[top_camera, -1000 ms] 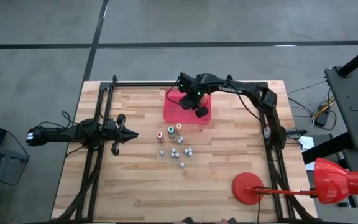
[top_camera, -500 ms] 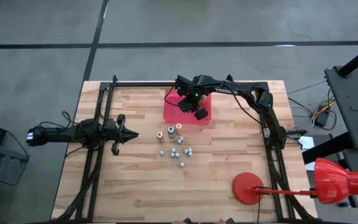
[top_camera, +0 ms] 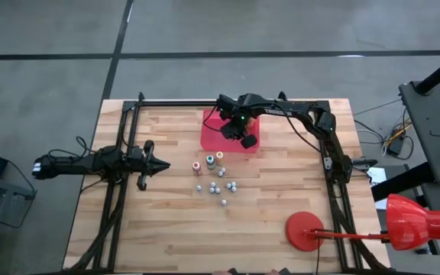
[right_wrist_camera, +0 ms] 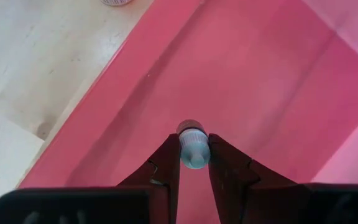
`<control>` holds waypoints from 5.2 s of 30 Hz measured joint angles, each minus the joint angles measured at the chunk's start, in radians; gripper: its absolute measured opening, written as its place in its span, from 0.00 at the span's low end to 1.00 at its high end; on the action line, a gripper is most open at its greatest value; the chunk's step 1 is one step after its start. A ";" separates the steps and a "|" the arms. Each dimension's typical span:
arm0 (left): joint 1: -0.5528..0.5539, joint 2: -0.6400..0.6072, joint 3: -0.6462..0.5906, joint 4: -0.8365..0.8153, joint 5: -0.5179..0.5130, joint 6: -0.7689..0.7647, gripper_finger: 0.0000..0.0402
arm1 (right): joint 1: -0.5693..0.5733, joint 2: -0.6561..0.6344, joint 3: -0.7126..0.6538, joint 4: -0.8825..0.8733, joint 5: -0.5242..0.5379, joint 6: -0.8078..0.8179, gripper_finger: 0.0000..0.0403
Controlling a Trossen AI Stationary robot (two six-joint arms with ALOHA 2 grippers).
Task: Pick & Place food coloring
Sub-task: Put the small green food coloring bottle into the pink bin
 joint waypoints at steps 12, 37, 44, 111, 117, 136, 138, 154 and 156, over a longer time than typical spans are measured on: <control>0.000 0.000 0.000 0.000 0.000 0.000 0.00 | 0.007 -0.001 -0.019 0.029 -0.053 -0.004 0.14; 0.000 0.000 0.000 0.000 0.000 0.000 0.00 | 0.036 -0.001 -0.041 0.022 -0.053 -0.008 0.14; 0.000 0.000 0.000 0.000 0.000 0.000 0.00 | 0.036 -0.002 -0.078 0.039 -0.053 -0.007 0.14; 0.000 0.000 0.000 0.000 0.000 0.000 0.00 | 0.063 -0.218 -0.088 -0.027 -0.041 0.151 0.30; 0.000 0.000 0.000 0.000 0.000 0.000 0.00 | 0.107 -0.282 -0.099 -0.041 -0.042 0.255 0.31; 0.000 0.000 0.000 0.000 0.000 0.000 0.00 | 0.277 -0.310 -0.128 -0.080 -0.045 0.415 0.31; 0.000 0.000 0.000 0.000 0.000 0.000 0.00 | 0.298 -0.310 -0.132 -0.081 -0.045 0.426 0.32; 0.000 0.000 0.000 0.000 0.000 0.000 0.00 | 0.456 -0.305 -0.140 -0.077 -0.045 0.506 0.28; 0.000 0.000 0.000 0.000 0.000 0.000 0.00 | 0.471 -0.300 -0.142 -0.075 -0.044 0.527 0.28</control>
